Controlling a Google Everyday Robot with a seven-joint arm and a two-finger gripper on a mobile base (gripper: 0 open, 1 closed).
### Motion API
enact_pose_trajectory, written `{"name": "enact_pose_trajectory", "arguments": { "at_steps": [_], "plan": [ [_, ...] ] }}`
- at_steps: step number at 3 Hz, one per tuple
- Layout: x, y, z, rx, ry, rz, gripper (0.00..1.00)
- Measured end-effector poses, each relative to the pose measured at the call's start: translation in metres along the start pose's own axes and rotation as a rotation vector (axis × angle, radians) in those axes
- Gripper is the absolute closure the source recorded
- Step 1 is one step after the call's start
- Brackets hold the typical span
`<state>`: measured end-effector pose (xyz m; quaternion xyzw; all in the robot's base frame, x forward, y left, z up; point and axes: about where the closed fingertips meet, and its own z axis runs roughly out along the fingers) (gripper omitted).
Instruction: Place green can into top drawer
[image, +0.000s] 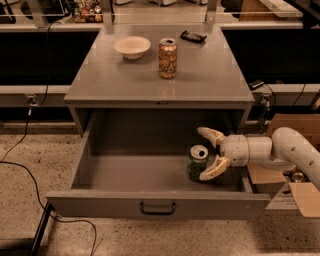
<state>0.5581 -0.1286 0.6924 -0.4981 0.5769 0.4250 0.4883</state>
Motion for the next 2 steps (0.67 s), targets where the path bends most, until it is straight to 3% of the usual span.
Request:
{"name": "enact_pose_trajectory", "arguments": {
  "at_steps": [1,2],
  "plan": [
    [-0.016,0.005,-0.001,-0.027,0.009,-0.008,0.0],
    [-0.029,0.008,-0.002,-0.007,-0.011,0.022,0.0]
  ]
}}
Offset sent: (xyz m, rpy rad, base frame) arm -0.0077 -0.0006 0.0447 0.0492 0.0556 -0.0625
